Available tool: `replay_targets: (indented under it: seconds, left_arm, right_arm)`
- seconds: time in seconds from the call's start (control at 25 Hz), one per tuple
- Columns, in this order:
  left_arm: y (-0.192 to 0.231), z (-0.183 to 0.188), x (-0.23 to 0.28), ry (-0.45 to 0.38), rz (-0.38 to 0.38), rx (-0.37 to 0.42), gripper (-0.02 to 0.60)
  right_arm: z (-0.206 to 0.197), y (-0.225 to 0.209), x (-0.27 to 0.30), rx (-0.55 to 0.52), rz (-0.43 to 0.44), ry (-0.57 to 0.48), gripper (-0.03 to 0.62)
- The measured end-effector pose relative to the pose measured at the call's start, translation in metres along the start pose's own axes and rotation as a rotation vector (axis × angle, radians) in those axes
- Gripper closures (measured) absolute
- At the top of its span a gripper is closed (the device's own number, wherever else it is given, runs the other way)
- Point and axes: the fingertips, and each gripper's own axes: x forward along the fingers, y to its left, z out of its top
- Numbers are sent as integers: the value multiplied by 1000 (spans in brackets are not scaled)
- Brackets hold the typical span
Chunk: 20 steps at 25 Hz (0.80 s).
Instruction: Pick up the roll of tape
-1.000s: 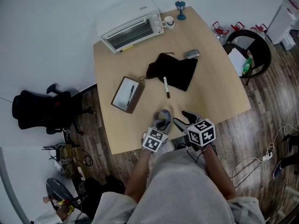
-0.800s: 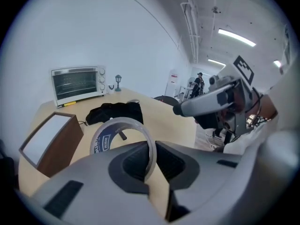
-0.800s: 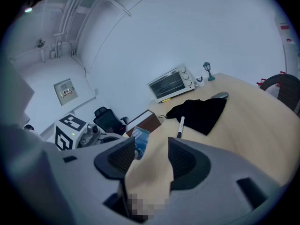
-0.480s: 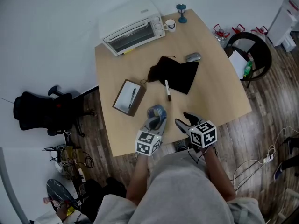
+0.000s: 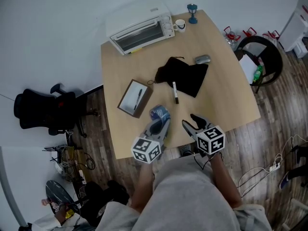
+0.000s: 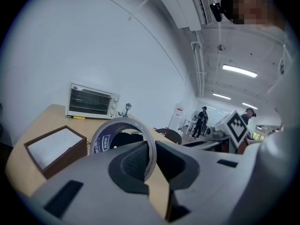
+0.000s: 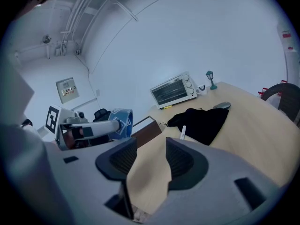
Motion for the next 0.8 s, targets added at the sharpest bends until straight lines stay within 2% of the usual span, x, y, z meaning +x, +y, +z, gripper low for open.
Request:
replay_targets:
  seconds: [0.24,0.4,0.8]
  left_arm:
    - [4,-2,-7,-63,36,-92,543]
    - [1,-3,-7,-72,16,-126,543]
    - [-2,-5,-4,-68,7,-148,543]
  right_arm:
    - [3,-3,-2,2,-5,-35,431]
    - [7,-8,-7,5,-20,-64,461]
    - [21,-30,-20,42,-79,-143,562]
